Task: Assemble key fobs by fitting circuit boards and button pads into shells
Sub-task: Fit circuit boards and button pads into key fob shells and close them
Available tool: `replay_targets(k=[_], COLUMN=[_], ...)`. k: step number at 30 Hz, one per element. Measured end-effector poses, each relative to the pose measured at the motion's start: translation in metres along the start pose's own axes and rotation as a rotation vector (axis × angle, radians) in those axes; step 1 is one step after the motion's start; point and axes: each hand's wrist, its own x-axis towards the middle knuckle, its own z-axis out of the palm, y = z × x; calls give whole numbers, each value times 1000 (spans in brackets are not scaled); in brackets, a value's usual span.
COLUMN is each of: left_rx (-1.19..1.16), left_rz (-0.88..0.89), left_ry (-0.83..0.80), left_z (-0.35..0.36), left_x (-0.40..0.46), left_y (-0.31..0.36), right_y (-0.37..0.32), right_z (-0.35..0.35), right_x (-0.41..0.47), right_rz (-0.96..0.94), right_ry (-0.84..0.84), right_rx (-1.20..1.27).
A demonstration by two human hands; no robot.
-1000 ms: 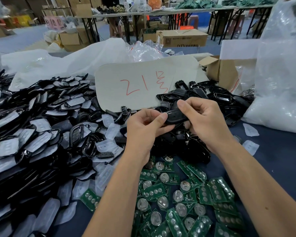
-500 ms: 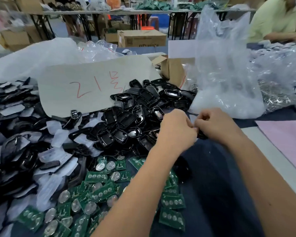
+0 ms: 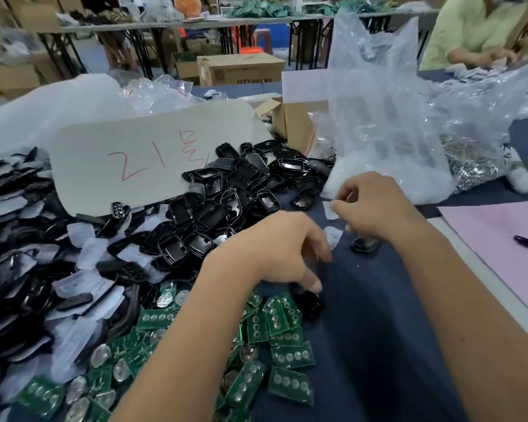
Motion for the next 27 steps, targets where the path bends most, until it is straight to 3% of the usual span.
replay_targets(k=[2,5,11,18,22,27], left_rx=[55,55,-98,-313,-499,-821], left_rz=[-38,-51,-80,-192,-243,-261], left_ry=[-131,-90,221,643,807,931], left_z=[3,12,-3,-8,-4,-3], left_x=[-7,-12,-27,-38,-38,-52], left_y=[-2,-3,-26,-50,-54,-67], right_y=[-10,-19,-25,-60,-74,-73], right_z=[3,8,10,29,32,23], right_x=[-2,-6,-11,-36,-39,-26], right_rz=[5,10,-44,-63,-170,-208], right_ry=[-164,-365,-415,-911,-966,-911], right_rx=[-41,-53,-113,-155,-290,-172])
